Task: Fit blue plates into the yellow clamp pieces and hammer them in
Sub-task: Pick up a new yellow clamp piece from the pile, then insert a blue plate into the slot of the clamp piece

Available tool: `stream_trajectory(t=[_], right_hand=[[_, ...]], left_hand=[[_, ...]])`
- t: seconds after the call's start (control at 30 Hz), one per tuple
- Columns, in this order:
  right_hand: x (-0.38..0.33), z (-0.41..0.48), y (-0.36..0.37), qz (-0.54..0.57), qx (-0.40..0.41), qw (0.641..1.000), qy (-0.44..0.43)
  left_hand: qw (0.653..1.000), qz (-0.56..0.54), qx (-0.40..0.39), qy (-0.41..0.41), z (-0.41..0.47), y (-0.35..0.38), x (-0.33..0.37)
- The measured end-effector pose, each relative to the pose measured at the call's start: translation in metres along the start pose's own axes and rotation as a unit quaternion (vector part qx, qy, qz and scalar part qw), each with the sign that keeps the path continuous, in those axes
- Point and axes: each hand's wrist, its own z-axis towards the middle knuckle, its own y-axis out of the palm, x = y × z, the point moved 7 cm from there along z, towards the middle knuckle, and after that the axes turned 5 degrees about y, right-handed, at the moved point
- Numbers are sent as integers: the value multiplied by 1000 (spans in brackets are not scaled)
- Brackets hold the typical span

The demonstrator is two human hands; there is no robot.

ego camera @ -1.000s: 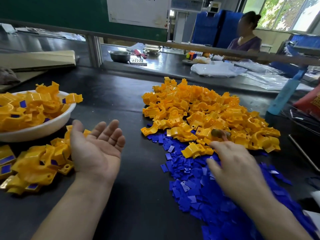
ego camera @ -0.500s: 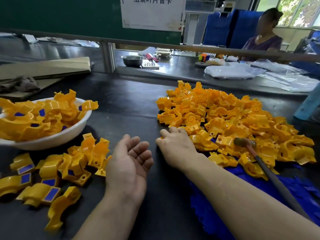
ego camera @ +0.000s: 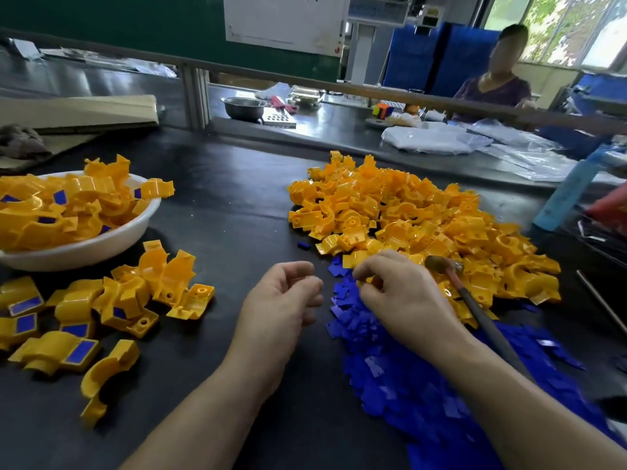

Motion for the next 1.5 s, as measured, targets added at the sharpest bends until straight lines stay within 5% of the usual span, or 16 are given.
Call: stream_trajectory(t=[0.07, 0.17, 0.33, 0.43, 0.57, 0.63, 0.73, 1.03, 1.23, 1.5], right_hand=[[8, -17, -12, 130, -21, 990, 58], [4, -41, -16, 305, -74, 945, 90], [0, -58, -21, 363, -67, 923, 108], [10, -66, -30, 307, -19, 943, 125], [11, -77, -45, -21, 18, 997, 78], [20, -80, -35, -172, -26, 980, 100], [34, -84, -11, -247, -89, 955, 138], [39, -78, -2, -211, -11, 975, 74], [42, -79, -17, -168, 58, 983, 56], [38, -88, -37, 14, 108, 991, 77]], left_hand=[[986, 123, -77, 80, -9, 15, 6], [971, 127, -172, 109, -23, 36, 5], [963, 121, -205, 124, -31, 45, 2], [969, 135, -174, 109, -27, 41, -4], [995, 13, -99, 28, -11, 27, -11], [994, -78, -72, -28, -5, 22, -15], [991, -84, -73, -75, -6, 24, -22], [975, -94, -133, -149, -15, 38, -35], [976, -94, -154, -121, -14, 40, -30], [982, -54, -148, -104, -19, 41, -27]])
